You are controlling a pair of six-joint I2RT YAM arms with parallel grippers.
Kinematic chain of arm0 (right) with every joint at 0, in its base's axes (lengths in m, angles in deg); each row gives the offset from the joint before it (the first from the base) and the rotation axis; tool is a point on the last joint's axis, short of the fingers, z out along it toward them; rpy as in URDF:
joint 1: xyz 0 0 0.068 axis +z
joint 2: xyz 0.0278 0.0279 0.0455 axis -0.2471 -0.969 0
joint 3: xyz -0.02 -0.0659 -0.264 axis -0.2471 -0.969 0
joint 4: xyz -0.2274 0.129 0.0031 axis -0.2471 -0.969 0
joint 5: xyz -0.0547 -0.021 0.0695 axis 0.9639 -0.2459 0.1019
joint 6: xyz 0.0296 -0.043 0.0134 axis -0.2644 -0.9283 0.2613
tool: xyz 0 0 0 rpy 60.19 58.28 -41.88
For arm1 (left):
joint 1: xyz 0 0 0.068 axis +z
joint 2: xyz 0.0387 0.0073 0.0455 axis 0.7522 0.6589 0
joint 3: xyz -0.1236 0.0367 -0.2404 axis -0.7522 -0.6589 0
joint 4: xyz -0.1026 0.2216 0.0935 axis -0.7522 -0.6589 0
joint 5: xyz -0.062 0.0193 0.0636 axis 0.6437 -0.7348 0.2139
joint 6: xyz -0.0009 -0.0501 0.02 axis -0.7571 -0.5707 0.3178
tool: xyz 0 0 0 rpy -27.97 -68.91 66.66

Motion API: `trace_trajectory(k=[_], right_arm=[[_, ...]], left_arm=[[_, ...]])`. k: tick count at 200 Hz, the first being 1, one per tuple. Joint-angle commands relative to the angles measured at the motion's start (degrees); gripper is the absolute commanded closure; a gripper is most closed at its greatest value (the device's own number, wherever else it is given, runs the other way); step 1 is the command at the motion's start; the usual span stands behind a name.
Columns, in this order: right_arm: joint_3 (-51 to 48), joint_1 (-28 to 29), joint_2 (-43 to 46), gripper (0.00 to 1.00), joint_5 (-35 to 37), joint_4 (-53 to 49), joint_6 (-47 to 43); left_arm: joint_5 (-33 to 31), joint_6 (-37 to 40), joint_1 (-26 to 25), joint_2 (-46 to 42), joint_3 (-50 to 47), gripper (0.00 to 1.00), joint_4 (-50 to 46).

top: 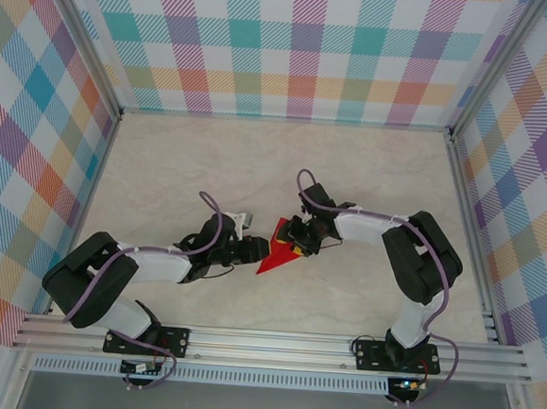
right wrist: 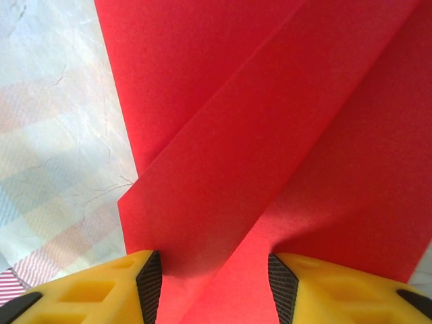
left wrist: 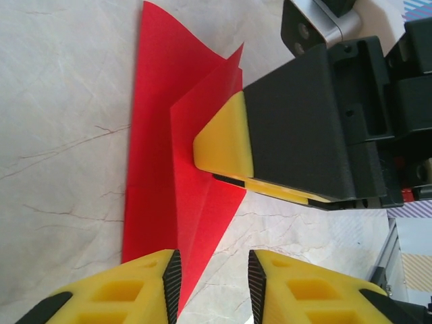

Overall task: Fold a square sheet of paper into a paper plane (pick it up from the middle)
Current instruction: Fourth fold the wing at the center of the table.

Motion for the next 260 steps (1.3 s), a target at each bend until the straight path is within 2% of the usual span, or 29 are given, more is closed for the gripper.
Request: trace_trajectory(k=[1,28,57,106,212,231,260], right_arm=[[0.0,0.7,-4.8,0.51,7.5,-11.2,1.1],[2.4,0.9,-6.9,0.49,8.9,-15.1,2.2],[4.0,0.9,-9.2,0.48,7.1,-15.9,2.5],[5.1,0.9,-10.4,0.45,7.3,-17.5,2.4],[5.1,1.0,-11.4,0.49,8.0,-18.3,2.4],[5.3,0.9,-11.9,0.53,8.0,-18.6,2.5],[5.6,0.9,-12.6,0.55,8.1,-19.0,2.8]], left_arm=[[4.1,-0.4,0.8,2.4,1.7,0.70,3.5],[7.3,1.3,0.8,4.9,3.4,0.79,3.3],[7.6,2.5,0.8,6.8,5.0,0.80,0.9],[4.0,3.3,0.8,9.3,6.8,0.84,-4.0],[1.9,3.8,0.8,11.7,7.8,0.89,-6.8],[1.9,3.6,0.8,11.7,7.8,0.89,-7.1],[2.0,3.6,0.8,11.4,7.8,0.90,-7.3]])
